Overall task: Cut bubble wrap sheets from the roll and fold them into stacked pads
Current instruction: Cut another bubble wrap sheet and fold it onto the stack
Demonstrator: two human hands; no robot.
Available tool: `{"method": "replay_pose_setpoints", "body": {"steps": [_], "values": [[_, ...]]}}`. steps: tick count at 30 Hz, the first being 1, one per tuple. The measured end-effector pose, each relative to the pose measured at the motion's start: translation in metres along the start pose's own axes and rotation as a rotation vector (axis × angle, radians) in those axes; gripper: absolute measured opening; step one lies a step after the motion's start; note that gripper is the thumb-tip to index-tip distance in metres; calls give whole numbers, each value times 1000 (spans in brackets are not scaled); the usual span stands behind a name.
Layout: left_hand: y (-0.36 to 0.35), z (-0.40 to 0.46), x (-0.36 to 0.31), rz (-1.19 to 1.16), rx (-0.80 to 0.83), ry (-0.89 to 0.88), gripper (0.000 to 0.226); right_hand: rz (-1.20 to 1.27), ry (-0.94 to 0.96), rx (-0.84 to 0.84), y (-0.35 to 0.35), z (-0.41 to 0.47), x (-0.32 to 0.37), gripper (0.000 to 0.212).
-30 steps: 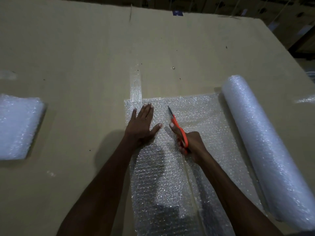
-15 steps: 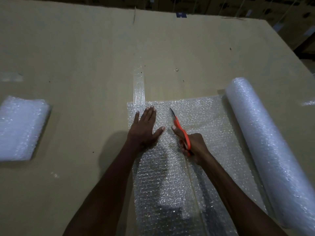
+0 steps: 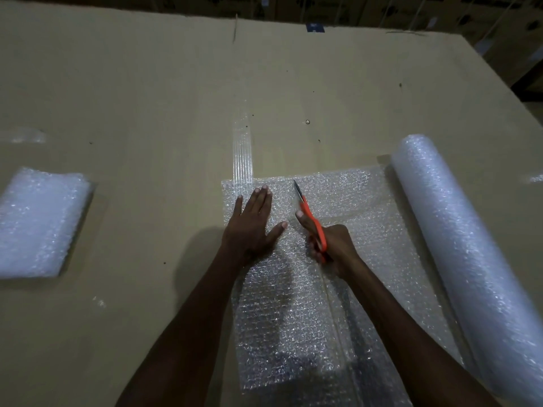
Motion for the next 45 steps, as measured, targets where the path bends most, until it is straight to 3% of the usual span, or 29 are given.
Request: {"method": "replay_pose_setpoints", "body": {"steps": [11, 24, 36, 40, 45], "values": [[-4, -1, 0, 16, -17, 8, 84, 6, 7, 2, -1, 4, 9, 43], [-4, -7, -1, 10, -14, 21, 84, -55, 5, -18, -3, 10, 9, 52], [-5, -9, -2, 3, 1, 46, 85, -38, 4, -9, -5, 19, 8, 47], [-4, -10, -2, 4, 0, 47, 84, -97, 57, -35, 0, 11, 9, 56], [1, -6, 6, -4, 101, 33, 91, -191, 132, -66, 14, -12, 8, 47]]}}
Point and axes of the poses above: each hand's wrist, its own z-axis towards the middle knuckle, its own y-axis out of the back of the hand, x = y × z, the point moved 2 cm from there along z, towards the middle knuckle, and after that the axes turned 5 degrees about x, right-handed, at the moved point
